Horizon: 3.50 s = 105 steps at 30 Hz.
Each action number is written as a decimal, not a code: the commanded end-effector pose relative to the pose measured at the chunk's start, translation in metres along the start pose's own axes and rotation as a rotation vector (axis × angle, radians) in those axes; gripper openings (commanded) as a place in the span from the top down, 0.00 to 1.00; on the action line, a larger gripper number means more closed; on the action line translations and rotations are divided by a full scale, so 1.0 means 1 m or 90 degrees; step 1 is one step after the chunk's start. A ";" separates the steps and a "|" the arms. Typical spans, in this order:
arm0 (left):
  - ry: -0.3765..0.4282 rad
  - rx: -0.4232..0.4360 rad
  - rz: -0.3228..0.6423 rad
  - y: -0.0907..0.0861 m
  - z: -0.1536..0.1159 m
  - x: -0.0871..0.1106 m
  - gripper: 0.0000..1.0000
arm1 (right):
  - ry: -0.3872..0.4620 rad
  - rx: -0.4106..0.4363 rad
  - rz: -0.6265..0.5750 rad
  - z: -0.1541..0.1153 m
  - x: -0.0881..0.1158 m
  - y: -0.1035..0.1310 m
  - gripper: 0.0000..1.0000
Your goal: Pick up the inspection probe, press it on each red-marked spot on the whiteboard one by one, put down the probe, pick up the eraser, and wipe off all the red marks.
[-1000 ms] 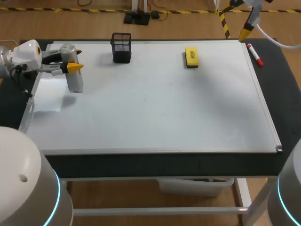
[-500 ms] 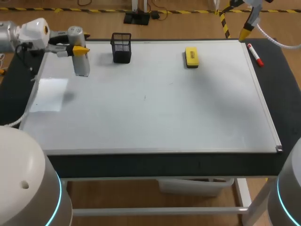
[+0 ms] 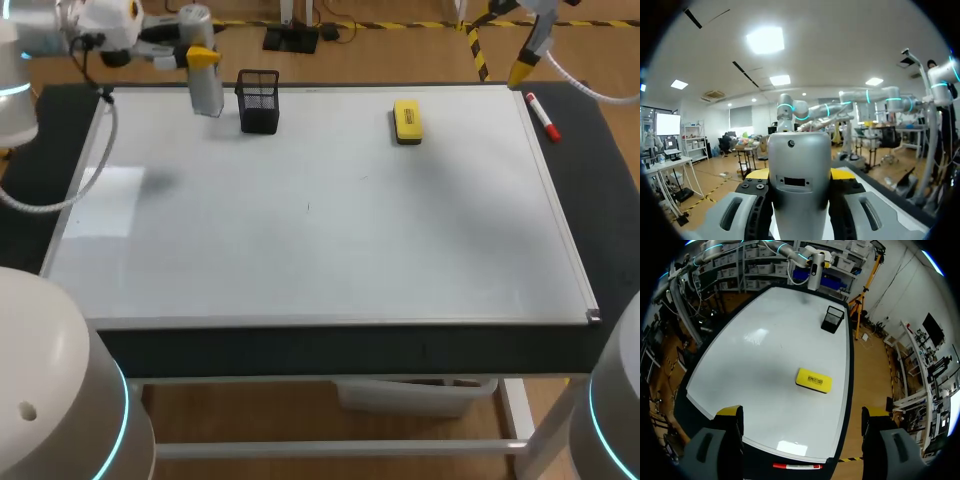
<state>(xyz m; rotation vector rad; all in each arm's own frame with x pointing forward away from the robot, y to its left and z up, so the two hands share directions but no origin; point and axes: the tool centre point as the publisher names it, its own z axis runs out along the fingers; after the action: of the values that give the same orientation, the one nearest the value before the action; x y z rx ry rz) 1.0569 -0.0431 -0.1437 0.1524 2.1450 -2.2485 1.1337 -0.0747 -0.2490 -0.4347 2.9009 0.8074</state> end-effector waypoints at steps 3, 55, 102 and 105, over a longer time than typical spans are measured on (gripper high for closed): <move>0.079 0.003 -0.006 -0.004 0.023 -0.030 1.00 | 0.001 0.003 -0.001 -0.001 0.001 0.000 0.00; 0.043 0.052 -0.034 0.058 0.056 -0.136 1.00 | 0.001 0.003 -0.001 -0.001 0.001 0.000 0.00; 0.057 0.042 -0.076 0.129 0.049 -0.151 1.00 | 0.001 0.003 -0.001 -0.001 0.001 0.000 0.00; 0.057 0.041 -0.079 0.133 0.048 -0.152 1.00 | 0.001 0.003 -0.001 -0.001 0.001 0.000 0.00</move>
<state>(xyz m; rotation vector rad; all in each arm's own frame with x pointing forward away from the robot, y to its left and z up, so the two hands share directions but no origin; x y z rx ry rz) 1.2081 -0.1051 -0.2551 -0.1660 2.0810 -2.2818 1.1337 -0.0749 -0.2490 -0.4348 2.9003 0.8091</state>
